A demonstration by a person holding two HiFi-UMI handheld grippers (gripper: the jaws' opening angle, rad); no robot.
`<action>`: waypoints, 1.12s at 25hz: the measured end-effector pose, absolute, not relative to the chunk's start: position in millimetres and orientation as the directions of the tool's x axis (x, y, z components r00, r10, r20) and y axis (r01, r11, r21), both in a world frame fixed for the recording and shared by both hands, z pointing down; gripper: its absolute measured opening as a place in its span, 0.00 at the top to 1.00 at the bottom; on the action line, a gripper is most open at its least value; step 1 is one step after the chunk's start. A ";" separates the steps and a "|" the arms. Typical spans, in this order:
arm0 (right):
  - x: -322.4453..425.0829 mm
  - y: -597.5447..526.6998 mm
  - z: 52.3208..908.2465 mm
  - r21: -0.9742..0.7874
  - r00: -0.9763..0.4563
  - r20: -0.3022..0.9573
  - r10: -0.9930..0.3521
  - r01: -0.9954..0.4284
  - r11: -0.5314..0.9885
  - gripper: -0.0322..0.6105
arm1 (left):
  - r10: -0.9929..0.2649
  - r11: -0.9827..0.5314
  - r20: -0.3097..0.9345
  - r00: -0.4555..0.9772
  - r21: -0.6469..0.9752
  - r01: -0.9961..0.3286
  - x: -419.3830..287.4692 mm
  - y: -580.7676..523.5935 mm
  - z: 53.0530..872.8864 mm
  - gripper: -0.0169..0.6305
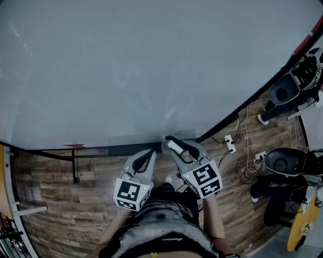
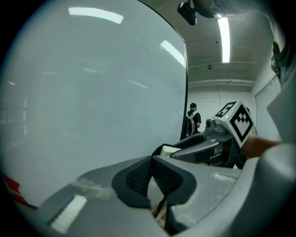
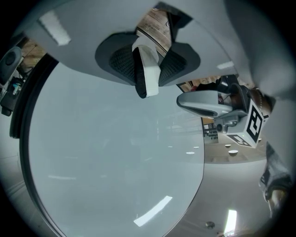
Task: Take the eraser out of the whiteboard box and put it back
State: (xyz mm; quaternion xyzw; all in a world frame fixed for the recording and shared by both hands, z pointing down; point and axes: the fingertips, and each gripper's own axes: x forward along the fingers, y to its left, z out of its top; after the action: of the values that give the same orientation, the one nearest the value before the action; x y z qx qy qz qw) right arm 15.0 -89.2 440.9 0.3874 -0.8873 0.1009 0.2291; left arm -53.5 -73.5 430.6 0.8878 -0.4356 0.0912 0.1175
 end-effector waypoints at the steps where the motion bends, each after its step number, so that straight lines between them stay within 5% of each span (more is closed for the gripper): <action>1: 14.0 -86.8 437.2 -0.006 -0.599 0.481 -0.641 -0.733 0.680 0.70 | -0.752 -0.592 0.264 0.604 0.129 -0.795 -54.7 -72.3 430.7 0.97; 28: 7.0 -68.8 352.9 -0.019 -0.672 0.418 -0.611 -0.679 0.734 0.71 | -0.739 -0.598 0.274 0.616 0.154 -0.786 -51.8 -53.7 442.2 0.97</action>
State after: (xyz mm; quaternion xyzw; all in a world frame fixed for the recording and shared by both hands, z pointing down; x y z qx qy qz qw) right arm 7.0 -68.8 352.9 0.3543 -0.9103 0.0869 0.1957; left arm -51.8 -53.7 442.2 0.8893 -0.4287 0.0912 0.1305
